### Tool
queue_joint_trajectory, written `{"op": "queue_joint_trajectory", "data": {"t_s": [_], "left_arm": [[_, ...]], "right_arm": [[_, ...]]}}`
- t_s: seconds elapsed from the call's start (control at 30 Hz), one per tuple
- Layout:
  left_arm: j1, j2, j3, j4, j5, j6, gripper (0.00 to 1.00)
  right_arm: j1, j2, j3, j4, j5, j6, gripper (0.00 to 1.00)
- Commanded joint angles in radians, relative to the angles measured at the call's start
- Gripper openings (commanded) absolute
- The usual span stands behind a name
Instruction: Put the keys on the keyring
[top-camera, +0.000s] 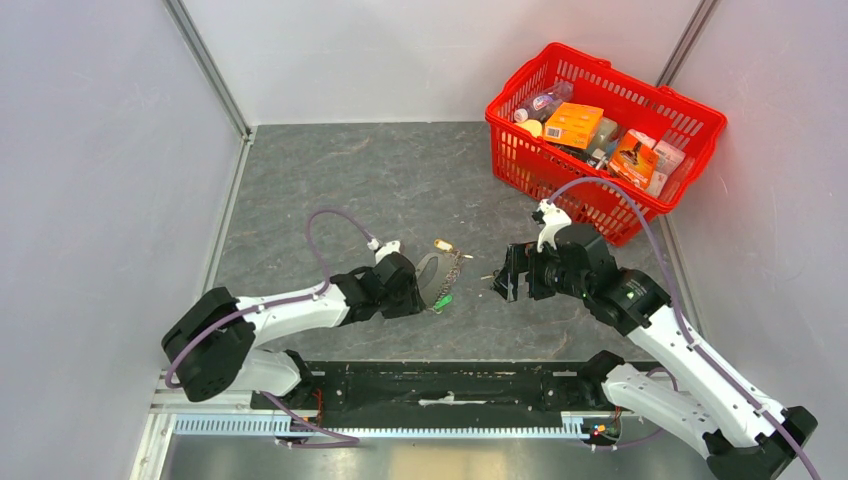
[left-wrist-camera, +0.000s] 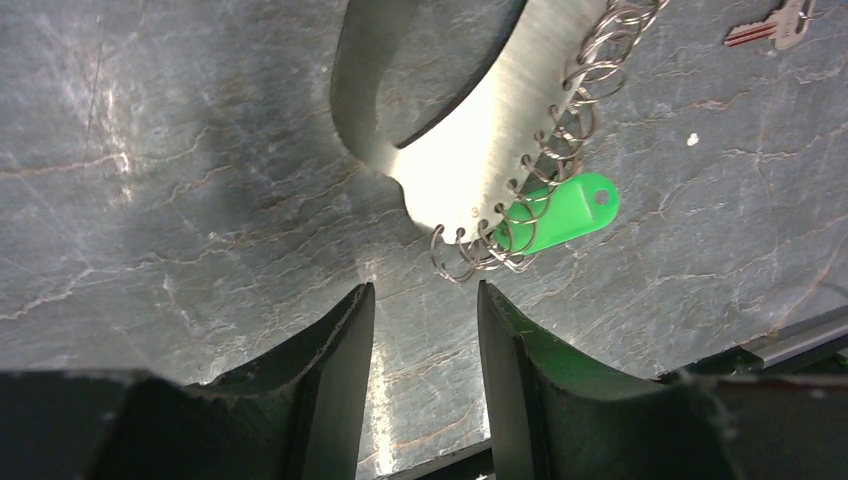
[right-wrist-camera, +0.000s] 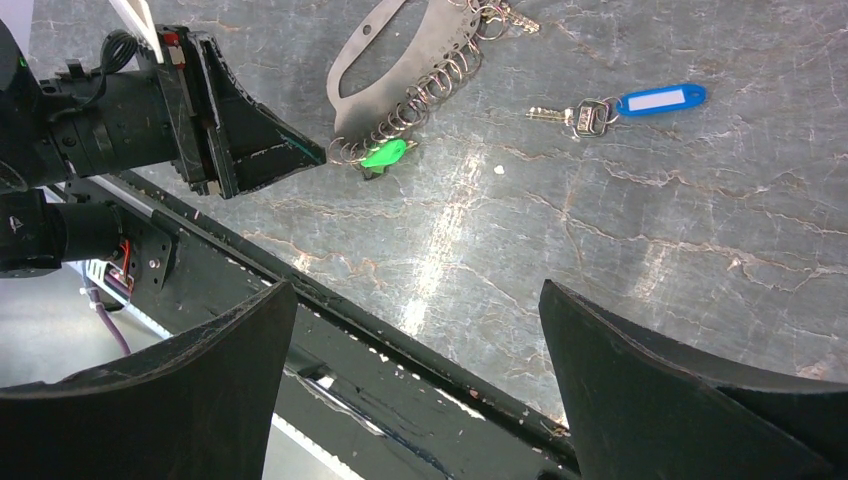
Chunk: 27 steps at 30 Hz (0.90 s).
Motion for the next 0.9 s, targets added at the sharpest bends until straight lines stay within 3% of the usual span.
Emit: {"op": "queue_joint_trajectory", "data": {"t_s": [0.0,0.37,0.87], "left_arm": [[-0.009,-0.039,-0.040,0.058,-0.034,-0.116,0.49],[-0.017,-0.065,-0.107,0.118,-0.079,-0.193,0.41],[-0.019,-0.023,-0.135,0.275,-0.067,-0.238,0.40]], "right_arm": [[0.005,-0.018,-0.009,0.037,-0.016,0.007,0.99],[0.005,-0.048,-0.024,0.038,-0.019,0.007,0.99],[0.006,-0.066,-0.046,0.035,-0.020,0.000,0.99]]}}
